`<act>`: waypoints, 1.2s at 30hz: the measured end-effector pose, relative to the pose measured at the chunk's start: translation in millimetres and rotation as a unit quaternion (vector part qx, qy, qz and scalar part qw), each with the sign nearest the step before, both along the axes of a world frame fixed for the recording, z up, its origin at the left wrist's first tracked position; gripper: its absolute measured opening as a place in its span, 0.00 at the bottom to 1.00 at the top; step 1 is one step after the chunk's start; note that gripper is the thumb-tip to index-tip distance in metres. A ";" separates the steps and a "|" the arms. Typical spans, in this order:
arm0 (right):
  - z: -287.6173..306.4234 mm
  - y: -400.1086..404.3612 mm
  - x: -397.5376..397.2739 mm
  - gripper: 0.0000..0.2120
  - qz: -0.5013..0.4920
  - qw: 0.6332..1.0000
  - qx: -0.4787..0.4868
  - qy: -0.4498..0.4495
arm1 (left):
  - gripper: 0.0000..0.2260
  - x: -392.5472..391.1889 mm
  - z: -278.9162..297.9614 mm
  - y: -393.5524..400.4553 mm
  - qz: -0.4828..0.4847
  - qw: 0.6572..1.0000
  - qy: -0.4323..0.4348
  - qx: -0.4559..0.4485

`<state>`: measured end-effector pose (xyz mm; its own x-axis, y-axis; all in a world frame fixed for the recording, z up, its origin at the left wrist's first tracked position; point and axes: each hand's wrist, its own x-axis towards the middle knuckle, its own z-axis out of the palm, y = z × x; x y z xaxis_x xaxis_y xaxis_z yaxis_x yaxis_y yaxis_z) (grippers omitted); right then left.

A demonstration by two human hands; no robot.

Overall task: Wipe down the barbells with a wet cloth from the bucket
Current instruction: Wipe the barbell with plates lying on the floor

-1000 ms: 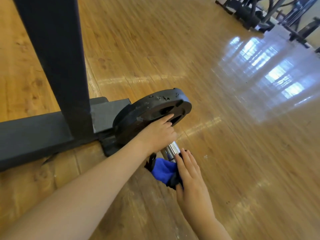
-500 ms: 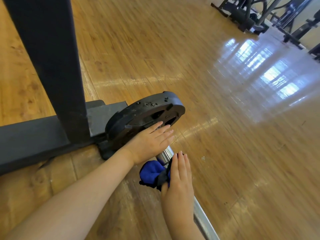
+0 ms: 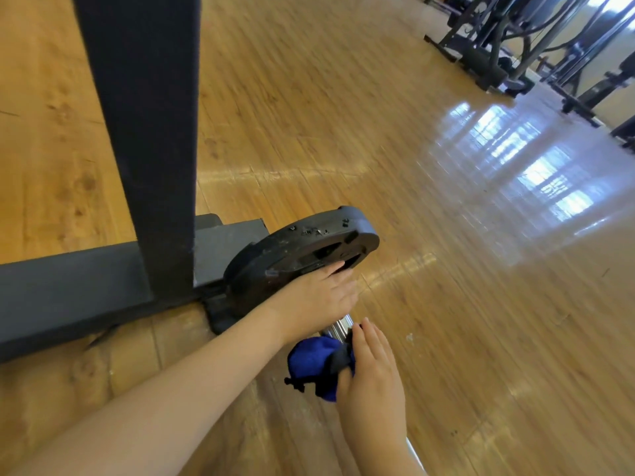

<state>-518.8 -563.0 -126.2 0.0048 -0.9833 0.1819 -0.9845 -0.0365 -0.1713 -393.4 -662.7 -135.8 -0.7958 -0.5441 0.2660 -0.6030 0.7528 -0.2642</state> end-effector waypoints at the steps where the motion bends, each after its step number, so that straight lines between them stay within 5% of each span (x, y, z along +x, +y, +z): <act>1: 9.6 -5.9 8.3 0.20 -0.014 1.000 0.025 -0.011 | 0.19 7.1 -5.9 6.0 0.027 0.999 0.026 -0.004; 8: 41.1 -55.9 42.5 0.21 0.012 0.997 0.073 0.022 | 0.21 67.4 -44.0 55.3 0.103 0.993 0.052 -0.018; 12: 32.7 -45.7 48.0 0.24 -0.008 0.984 0.143 0.102 | 0.21 81.7 -55.2 61.2 0.091 0.995 -0.013 -0.029; 20: 26.6 -61.9 65.6 0.19 -0.017 0.983 0.095 0.155 | 0.20 81.1 -42.7 61.8 0.112 0.993 -0.023 -0.015; 23: 16.7 -65.3 76.3 0.21 -0.056 0.980 0.088 0.170 | 0.27 82.5 -35.3 65.4 0.121 0.990 -0.076 -0.003; 31: 0.3 -21.5 41.1 0.34 -0.014 0.982 0.054 0.183 | 0.23 75.7 -35.9 70.7 0.113 0.987 -0.113 0.033; 36: 20.6 -48.8 65.6 0.17 -0.075 0.974 0.126 0.173 | 0.24 73.9 -25.8 72.2 0.131 0.983 -0.101 0.075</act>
<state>-453.2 -611.8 -105.7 -0.1236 -0.9910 -0.0523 -0.9762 0.1120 0.1857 -319.5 -590.5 -161.6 -0.6515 -0.7584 0.0180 -0.7277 0.6181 -0.2972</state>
